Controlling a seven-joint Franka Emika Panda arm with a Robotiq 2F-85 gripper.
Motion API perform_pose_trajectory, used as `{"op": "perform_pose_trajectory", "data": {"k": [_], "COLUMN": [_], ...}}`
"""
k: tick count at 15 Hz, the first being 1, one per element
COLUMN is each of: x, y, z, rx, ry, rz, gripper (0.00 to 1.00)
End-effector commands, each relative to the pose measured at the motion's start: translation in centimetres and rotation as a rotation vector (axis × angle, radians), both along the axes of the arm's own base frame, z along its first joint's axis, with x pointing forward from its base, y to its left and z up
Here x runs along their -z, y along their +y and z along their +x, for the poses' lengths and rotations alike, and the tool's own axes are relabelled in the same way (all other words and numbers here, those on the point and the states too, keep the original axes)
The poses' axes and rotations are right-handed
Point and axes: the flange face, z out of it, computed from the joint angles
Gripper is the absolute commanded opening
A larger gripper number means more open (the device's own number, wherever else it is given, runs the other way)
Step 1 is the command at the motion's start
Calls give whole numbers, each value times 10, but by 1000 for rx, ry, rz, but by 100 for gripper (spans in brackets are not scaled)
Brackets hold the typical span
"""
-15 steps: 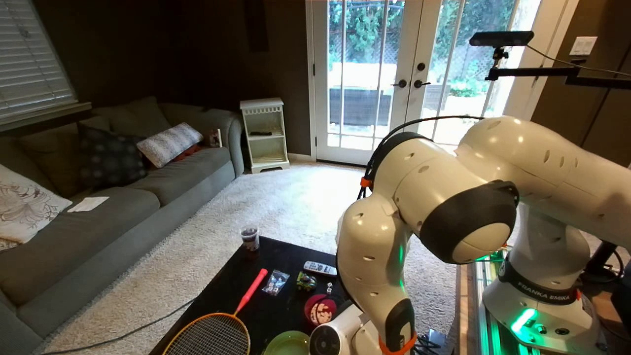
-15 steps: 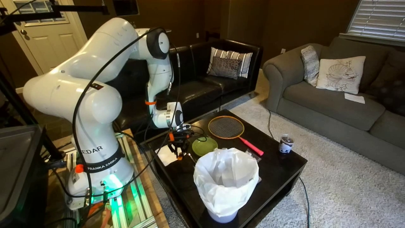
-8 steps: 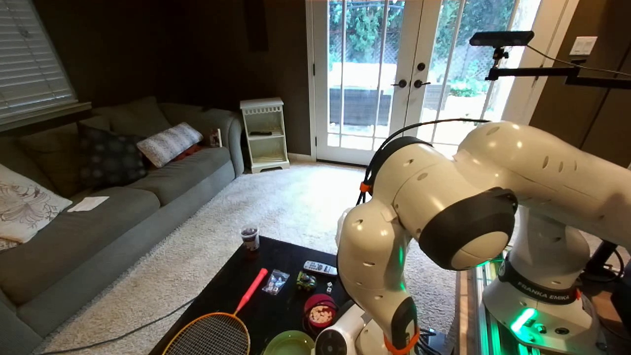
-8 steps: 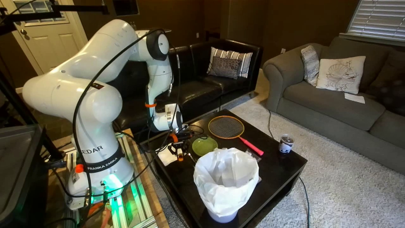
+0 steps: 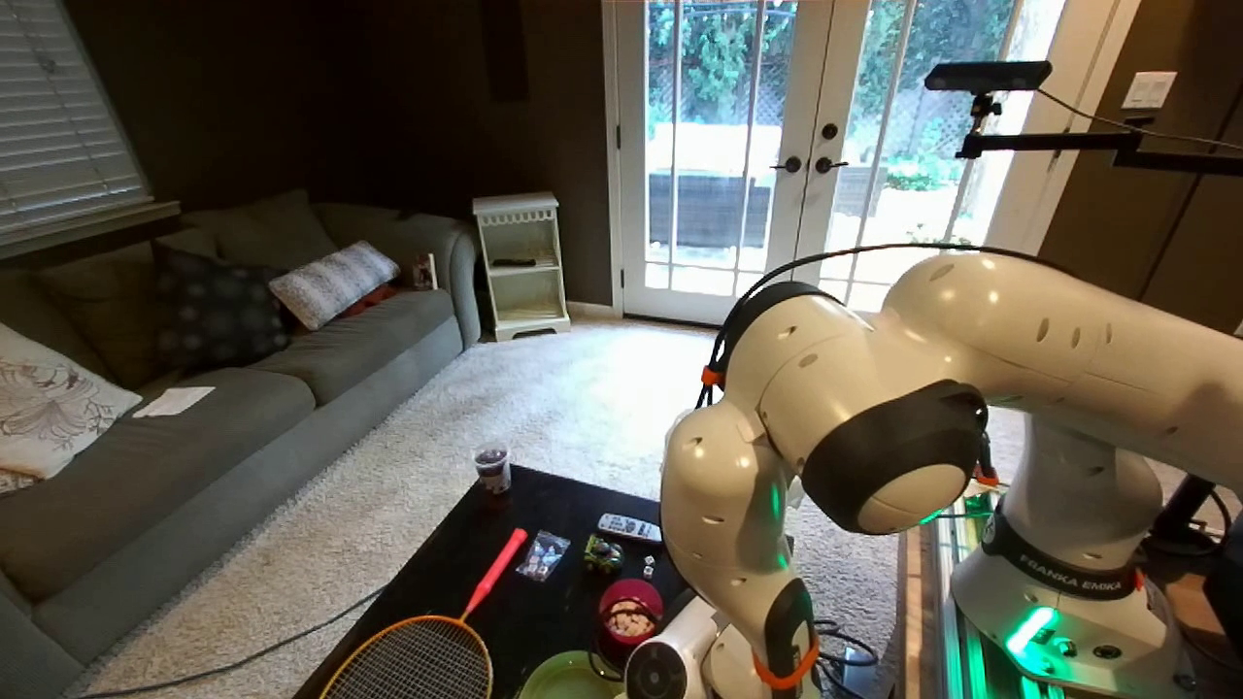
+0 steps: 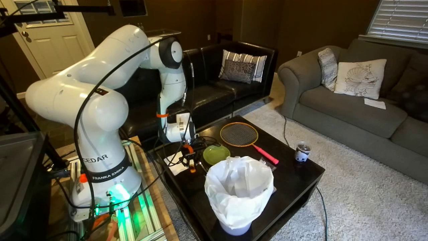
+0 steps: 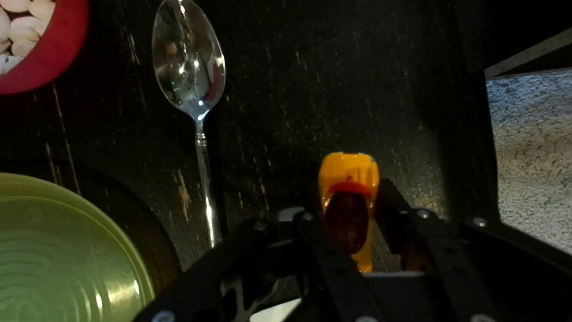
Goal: Turn the orange object to the left.
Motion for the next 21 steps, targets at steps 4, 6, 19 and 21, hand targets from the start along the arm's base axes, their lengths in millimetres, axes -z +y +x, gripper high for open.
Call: {"op": "perform_pose_trajectory", "data": {"k": [4, 6, 19, 21], "x": [24, 28, 36, 36], "y": [15, 18, 14, 12], "z": [-4, -6, -8, -8], "rx": [-98, -104, -146, -151], "ry": [25, 26, 10, 10], "rz": [6, 5, -11, -9], "gripper": [10, 10, 10, 10]}}
